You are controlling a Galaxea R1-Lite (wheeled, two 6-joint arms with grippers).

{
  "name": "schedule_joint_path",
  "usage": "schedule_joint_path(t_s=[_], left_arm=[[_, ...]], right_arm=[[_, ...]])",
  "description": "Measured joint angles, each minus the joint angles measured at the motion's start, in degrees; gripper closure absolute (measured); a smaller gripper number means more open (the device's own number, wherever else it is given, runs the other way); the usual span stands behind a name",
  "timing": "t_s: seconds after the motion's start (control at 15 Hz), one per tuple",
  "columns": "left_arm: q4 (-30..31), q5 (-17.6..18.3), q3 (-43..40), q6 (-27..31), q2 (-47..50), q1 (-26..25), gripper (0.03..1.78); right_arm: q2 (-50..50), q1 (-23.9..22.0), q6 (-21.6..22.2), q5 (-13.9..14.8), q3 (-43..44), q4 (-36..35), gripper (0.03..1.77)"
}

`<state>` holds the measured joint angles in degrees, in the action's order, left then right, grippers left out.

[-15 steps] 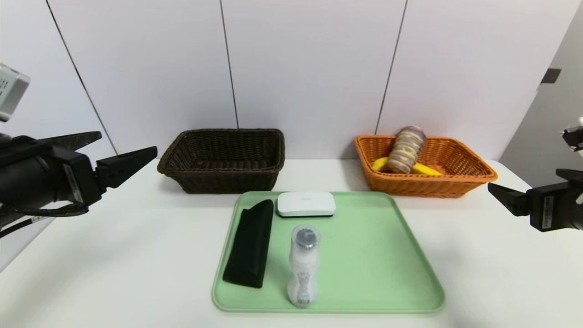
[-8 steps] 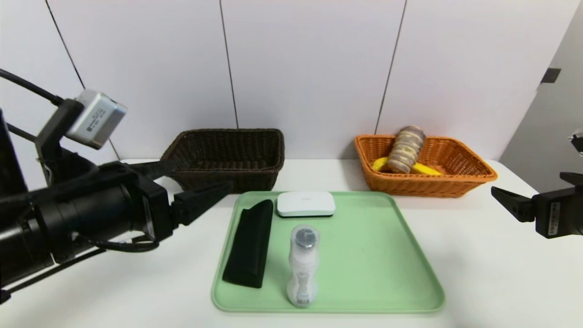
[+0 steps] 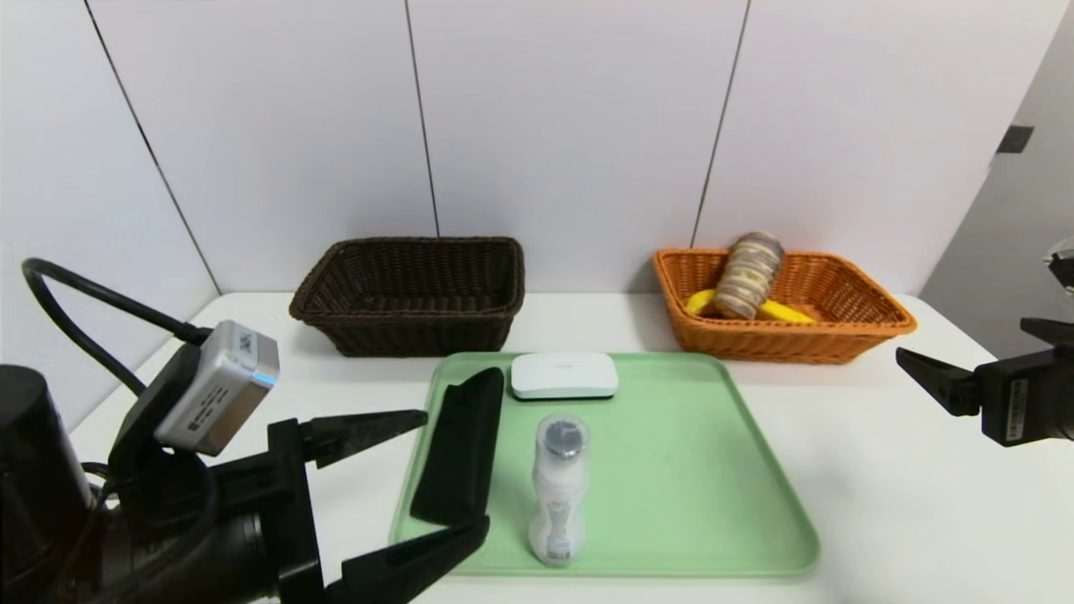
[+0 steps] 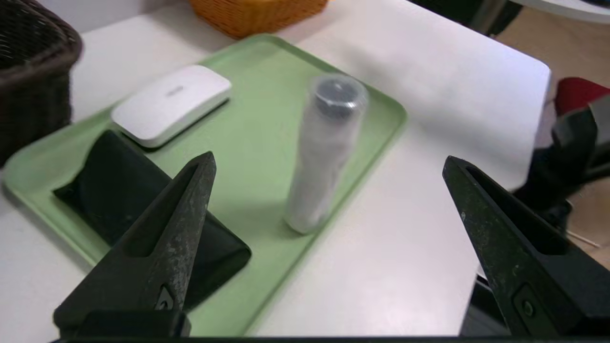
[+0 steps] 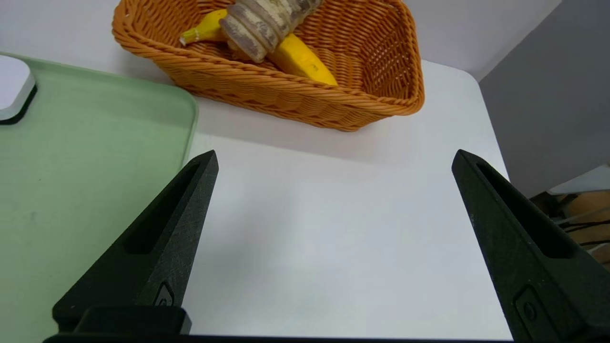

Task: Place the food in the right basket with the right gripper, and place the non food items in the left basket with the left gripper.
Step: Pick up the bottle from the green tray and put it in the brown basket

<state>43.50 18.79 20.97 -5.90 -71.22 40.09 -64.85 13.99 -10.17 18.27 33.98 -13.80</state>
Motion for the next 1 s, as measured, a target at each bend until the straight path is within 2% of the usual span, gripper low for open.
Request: schedule_joint_path(t_s=[0.2,0.4,0.8,1.0], left_arm=[[6.3,2.2,-4.8,0.0,-0.3,0.1,0.12],[15.1,4.9,-9.4,0.2,-2.9,0.2,0.12],[36.0,5.1,-15.0,0.3,-12.9,0.3,0.12],[43.1,4.9,-16.2,0.6,-18.7,0.3,0.12]], right_arm=[[-0.1,0.4,-0.2,-1.0,0.0,0.0,0.10],[-0.3,0.5,-1.1,-1.4,0.5,0.0,0.10],[-0.4,0.6,-2.5,-1.4,0.7,0.0,0.10],[-0.5,0.6,-2.6,-1.9,0.7,0.0,0.10]])
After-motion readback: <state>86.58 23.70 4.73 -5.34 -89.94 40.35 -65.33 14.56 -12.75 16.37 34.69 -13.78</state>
